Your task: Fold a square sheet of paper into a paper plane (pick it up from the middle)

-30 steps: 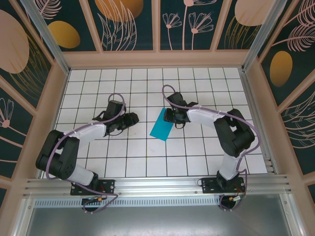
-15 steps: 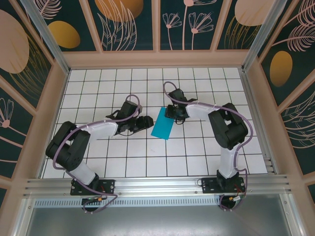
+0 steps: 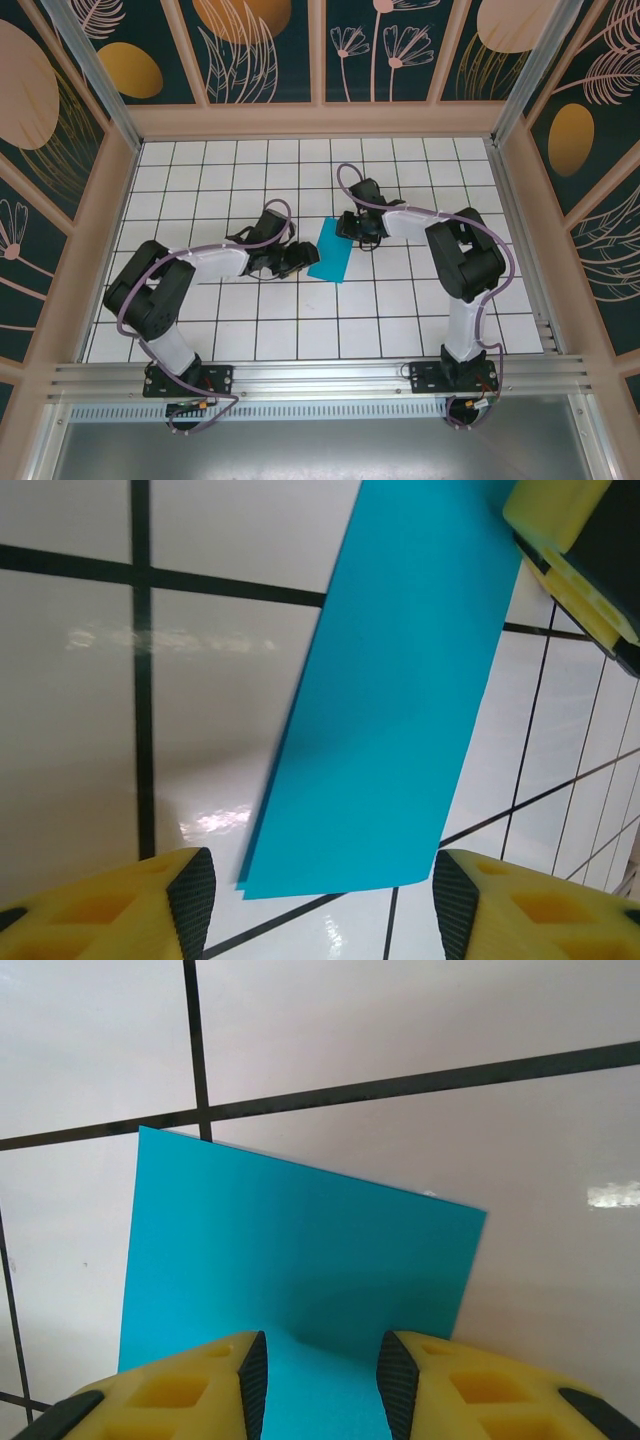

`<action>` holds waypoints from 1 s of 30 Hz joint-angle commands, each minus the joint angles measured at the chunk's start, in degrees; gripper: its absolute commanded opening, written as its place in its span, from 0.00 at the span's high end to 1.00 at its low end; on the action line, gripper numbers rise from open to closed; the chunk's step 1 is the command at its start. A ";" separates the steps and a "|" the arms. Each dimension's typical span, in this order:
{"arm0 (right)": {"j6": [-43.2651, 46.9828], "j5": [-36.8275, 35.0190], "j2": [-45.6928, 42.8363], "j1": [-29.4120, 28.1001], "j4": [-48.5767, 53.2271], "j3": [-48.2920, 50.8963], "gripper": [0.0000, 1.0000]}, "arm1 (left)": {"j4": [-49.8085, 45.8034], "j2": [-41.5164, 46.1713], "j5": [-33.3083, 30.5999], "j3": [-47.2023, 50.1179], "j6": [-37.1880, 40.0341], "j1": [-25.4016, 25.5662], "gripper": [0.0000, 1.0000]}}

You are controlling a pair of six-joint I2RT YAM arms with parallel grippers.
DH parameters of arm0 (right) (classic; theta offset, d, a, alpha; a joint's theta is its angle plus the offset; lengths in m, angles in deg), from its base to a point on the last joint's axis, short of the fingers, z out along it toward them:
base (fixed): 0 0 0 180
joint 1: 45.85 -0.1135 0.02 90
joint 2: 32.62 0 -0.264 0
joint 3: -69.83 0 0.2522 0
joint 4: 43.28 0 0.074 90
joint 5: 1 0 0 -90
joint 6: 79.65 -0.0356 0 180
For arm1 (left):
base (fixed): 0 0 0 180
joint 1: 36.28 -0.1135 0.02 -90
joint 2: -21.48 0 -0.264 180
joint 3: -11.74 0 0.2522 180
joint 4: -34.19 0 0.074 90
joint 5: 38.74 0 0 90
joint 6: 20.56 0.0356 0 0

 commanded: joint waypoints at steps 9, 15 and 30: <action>0.24 -0.67 4.40 1.44 0.91 3.17 0.61 | -1.68 -2.57 2.08 -2.33 0.58 1.27 0.38; -0.02 -0.67 4.55 1.43 0.82 3.45 0.62 | -2.40 -3.14 2.01 -2.56 1.15 1.38 0.38; -0.11 -0.69 4.64 1.44 0.90 3.63 0.63 | 1.37 -1.37 4.82 -2.69 1.15 1.72 0.44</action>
